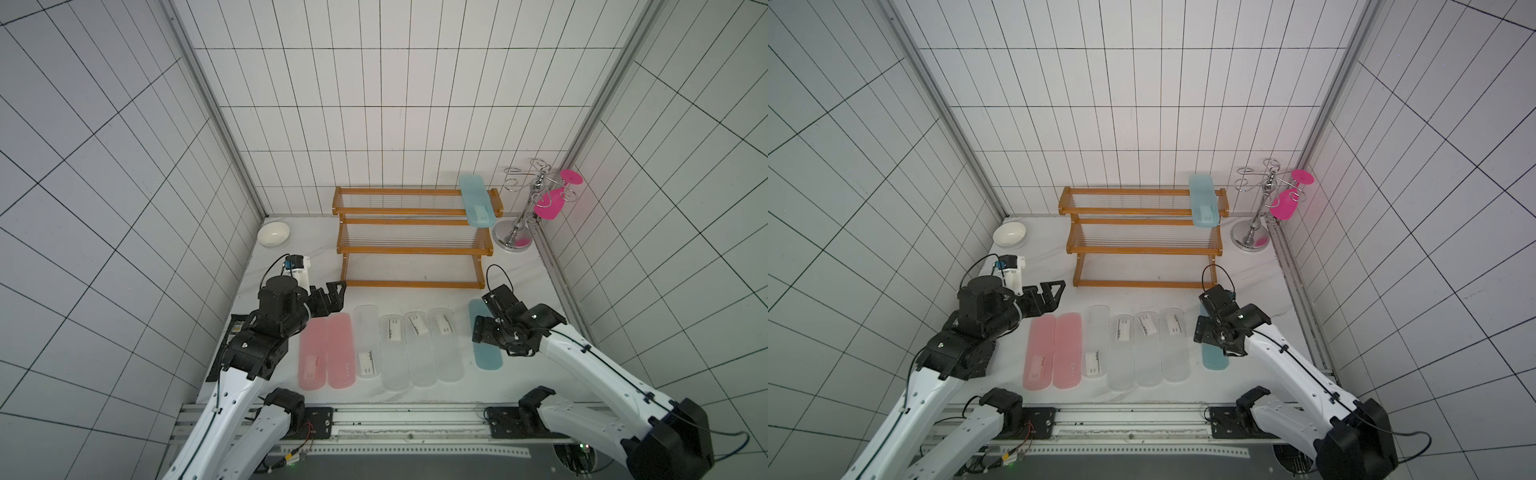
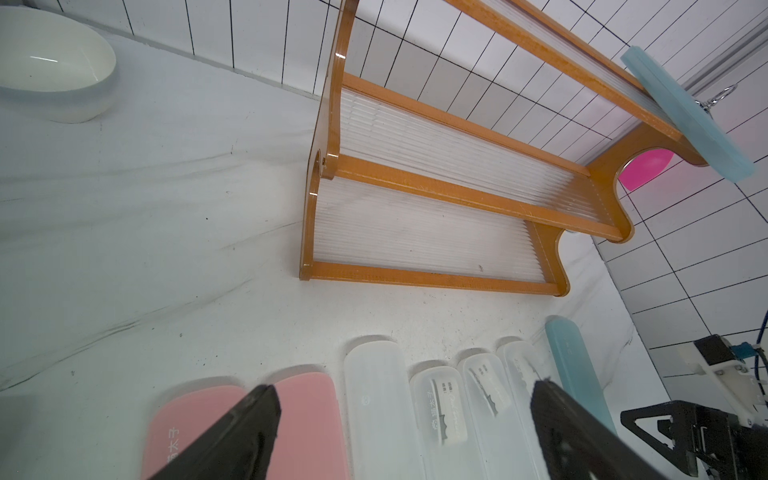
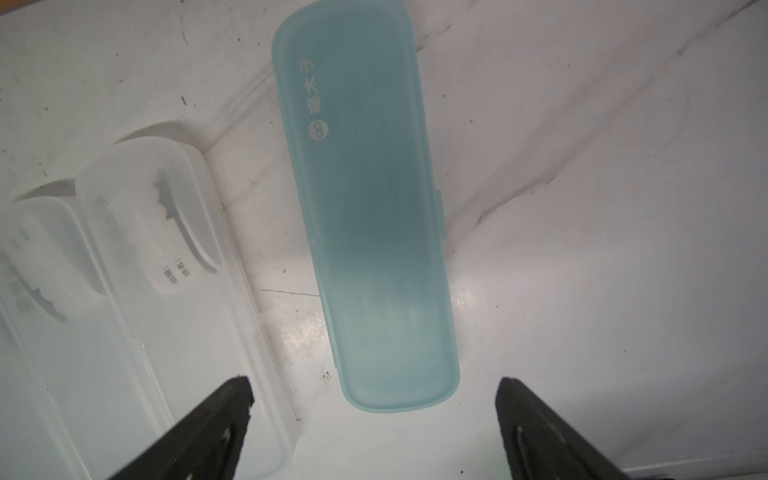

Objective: Place the pencil cases on the shelf according to color
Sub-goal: Pick up the pencil case from the center of the board.

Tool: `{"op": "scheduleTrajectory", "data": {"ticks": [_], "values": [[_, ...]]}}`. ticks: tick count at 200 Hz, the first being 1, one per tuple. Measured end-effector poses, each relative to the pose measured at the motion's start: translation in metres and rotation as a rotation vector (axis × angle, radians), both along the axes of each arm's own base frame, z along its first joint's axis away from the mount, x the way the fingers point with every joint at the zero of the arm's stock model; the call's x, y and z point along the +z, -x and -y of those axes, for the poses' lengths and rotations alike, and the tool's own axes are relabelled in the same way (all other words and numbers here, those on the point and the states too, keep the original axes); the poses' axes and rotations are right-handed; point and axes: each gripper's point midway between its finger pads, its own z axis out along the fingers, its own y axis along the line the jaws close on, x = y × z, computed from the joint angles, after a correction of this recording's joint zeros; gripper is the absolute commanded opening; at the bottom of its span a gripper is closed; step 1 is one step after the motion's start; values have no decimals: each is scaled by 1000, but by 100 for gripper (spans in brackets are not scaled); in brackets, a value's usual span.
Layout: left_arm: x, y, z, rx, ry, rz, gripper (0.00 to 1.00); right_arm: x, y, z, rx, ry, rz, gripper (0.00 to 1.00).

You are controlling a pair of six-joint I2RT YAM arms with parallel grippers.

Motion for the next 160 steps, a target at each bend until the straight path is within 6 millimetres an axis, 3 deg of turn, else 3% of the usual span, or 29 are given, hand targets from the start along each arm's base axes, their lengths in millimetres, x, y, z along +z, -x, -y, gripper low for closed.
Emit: {"op": "scheduleTrajectory", "data": {"ticks": [49, 109, 160], "values": [[0, 1, 0, -3, 2, 0, 98, -34, 11, 1, -22, 58, -101, 96], [1, 2, 0, -5, 5, 6, 98, -56, 7, -12, -18, 79, -142, 95], [1, 2, -1, -2, 6, 8, 99, -62, 9, -19, 7, 116, -132, 95]]}}
